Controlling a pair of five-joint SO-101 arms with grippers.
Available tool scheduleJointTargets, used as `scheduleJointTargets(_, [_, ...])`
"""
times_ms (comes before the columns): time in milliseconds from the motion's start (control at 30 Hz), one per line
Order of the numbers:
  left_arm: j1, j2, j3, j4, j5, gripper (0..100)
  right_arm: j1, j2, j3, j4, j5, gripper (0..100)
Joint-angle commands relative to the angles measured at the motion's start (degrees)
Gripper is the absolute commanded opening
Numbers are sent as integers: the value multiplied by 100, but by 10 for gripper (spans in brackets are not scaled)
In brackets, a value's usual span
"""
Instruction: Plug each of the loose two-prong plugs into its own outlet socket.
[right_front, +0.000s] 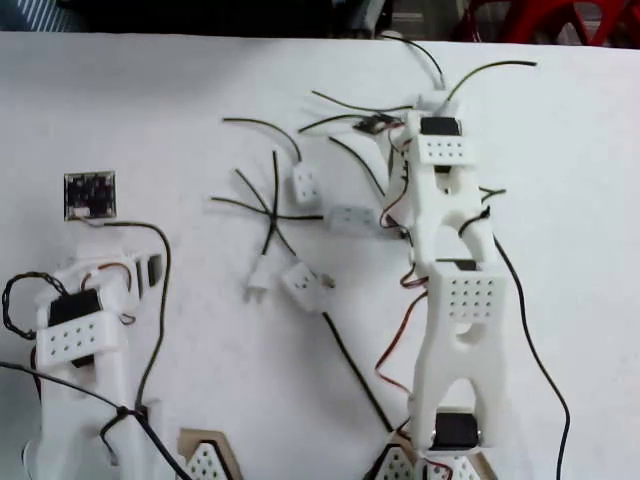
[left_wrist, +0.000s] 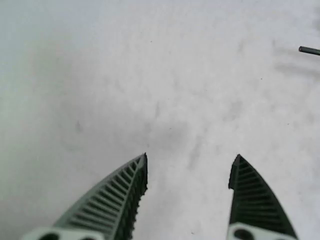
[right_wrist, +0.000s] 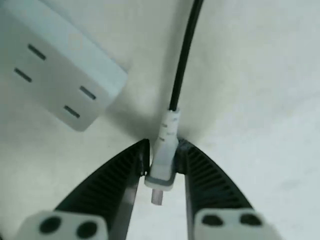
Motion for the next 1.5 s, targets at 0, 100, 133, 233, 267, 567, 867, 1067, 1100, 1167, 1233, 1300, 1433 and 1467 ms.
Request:
scheduleJointTargets(0, [-57,40,-9,-105,9,264,-48,-198,-35,154,44,87])
scheduleJointTargets(100, [-57,40,-9,-105,9,264,-40,-189,-35,127,44,74])
scheduleJointTargets(133, [-57,40,-9,-105,9,264,-40,-180,-35,119,44,57])
scheduleJointTargets(233, [-57,40,-9,-105,9,264,-40,-154,-35,-13,44,19])
scheduleJointTargets(267, [-57,40,-9,-105,9,264,-40,-154,-35,-92,44,17])
scheduleJointTargets(567, [-57,40,-9,-105,9,264,-136,-462,-255,444,404,17])
scheduleJointTargets(867, [-57,40,-9,-105,9,264,-251,-2431,1160,453,-97,17])
scheduleJointTargets(1067, [-57,40,-9,-105,9,264,-576,-4022,2681,198,-607,17])
scheduleJointTargets(1100, [-48,40,-9,-105,9,264,-637,-4303,2945,31,-774,17])
scheduleJointTargets(1167, [-40,40,-9,-105,9,264,-796,-4831,3543,-418,-1081,17])
scheduleJointTargets(1233, [-40,40,-9,-105,9,264,-989,-5349,4211,-963,-1310,17])
scheduleJointTargets(1300, [-40,40,0,-105,9,264,-1191,-5842,4923,-1640,-1565,17])
scheduleJointTargets(1433, [-31,13,53,-105,9,264,-1587,-6624,6171,-3037,-2092,17])
scheduleJointTargets(1467, [-31,13,53,-105,9,264,-1666,-6774,6409,-3301,-2207,17])
